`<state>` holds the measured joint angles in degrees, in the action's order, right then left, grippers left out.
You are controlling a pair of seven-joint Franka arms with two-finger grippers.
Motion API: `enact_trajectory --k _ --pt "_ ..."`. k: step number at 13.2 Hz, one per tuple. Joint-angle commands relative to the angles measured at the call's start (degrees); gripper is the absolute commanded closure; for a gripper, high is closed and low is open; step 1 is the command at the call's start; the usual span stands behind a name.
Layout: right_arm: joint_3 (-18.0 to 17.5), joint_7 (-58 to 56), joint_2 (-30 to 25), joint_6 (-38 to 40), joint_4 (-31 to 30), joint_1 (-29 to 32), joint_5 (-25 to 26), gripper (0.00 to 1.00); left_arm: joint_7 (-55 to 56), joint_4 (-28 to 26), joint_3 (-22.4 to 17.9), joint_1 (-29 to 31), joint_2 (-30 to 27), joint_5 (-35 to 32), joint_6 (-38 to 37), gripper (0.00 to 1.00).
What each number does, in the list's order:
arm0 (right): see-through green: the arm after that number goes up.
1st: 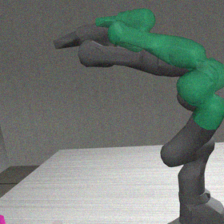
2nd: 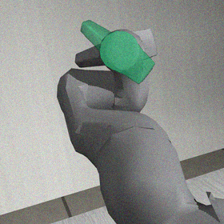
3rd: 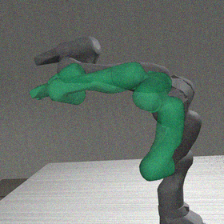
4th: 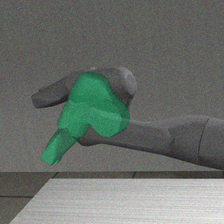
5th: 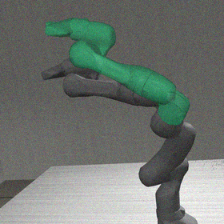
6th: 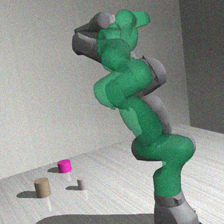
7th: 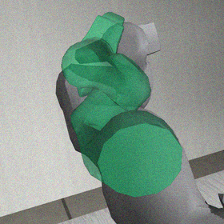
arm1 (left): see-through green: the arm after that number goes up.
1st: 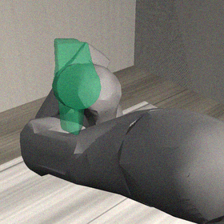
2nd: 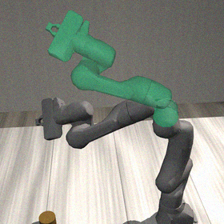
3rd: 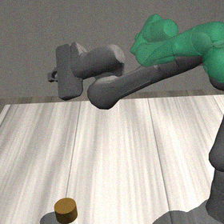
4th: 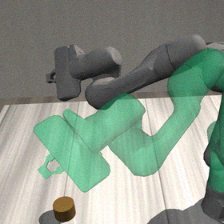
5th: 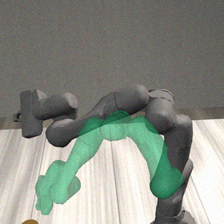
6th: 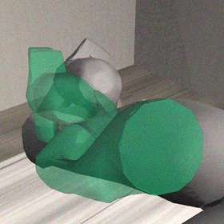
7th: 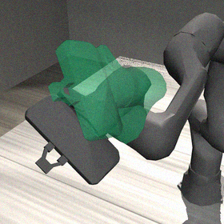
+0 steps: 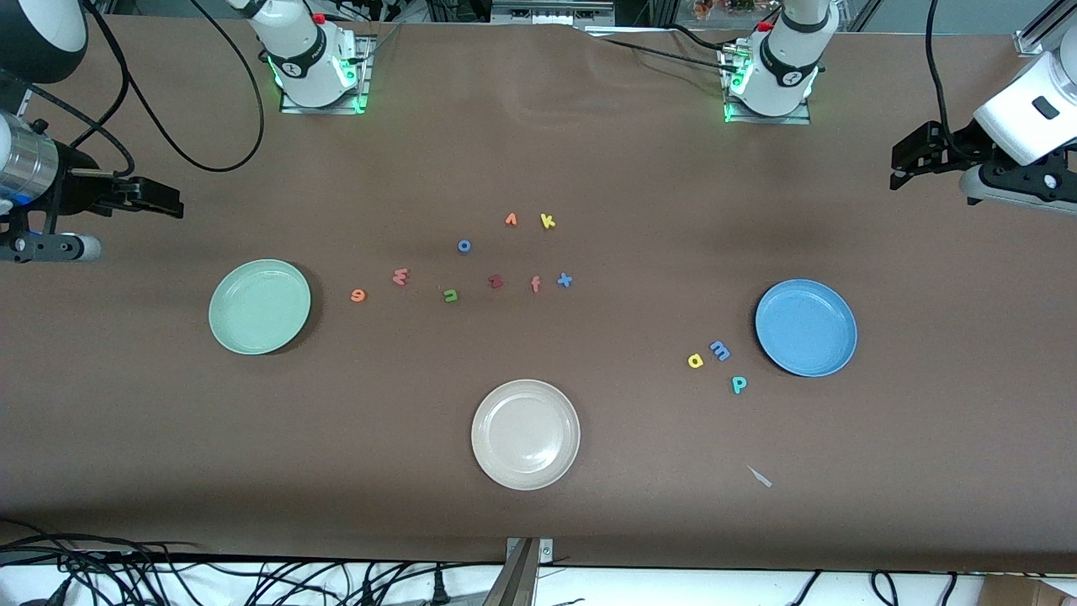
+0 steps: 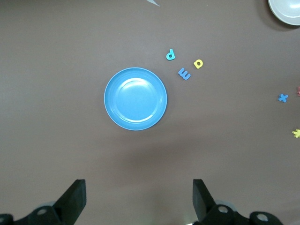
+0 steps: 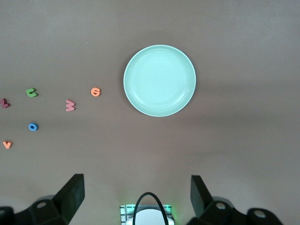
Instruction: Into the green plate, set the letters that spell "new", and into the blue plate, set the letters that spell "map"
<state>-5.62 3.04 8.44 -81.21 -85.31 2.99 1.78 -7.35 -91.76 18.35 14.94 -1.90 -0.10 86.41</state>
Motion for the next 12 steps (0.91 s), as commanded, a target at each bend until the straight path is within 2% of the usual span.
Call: enact_trajectory --k 1,4,6,12 --pt "0.3 -0.1 0.3 0.7 0.9 -0.1 -1.0 0.0 3.3 1.9 -0.2 0.7 1.2 -1.6 -1.1 0.0" --pt "0.3 -0.1 0.3 0.7 0.9 -0.1 -1.0 0.0 5.0 1.9 0.0 0.4 1.2 -1.6 -1.0 0.0" --pt "0.3 -0.1 0.3 0.7 0.9 -0.1 -1.0 0.0 10.7 1.9 0.2 0.5 1.3 -1.6 -1.0 0.0" --pt "0.3 -0.1 0.3 0.7 0.9 -0.1 -1.0 0.0 10.9 1.9 0.4 0.3 2.7 -1.7 -1.3 0.0"
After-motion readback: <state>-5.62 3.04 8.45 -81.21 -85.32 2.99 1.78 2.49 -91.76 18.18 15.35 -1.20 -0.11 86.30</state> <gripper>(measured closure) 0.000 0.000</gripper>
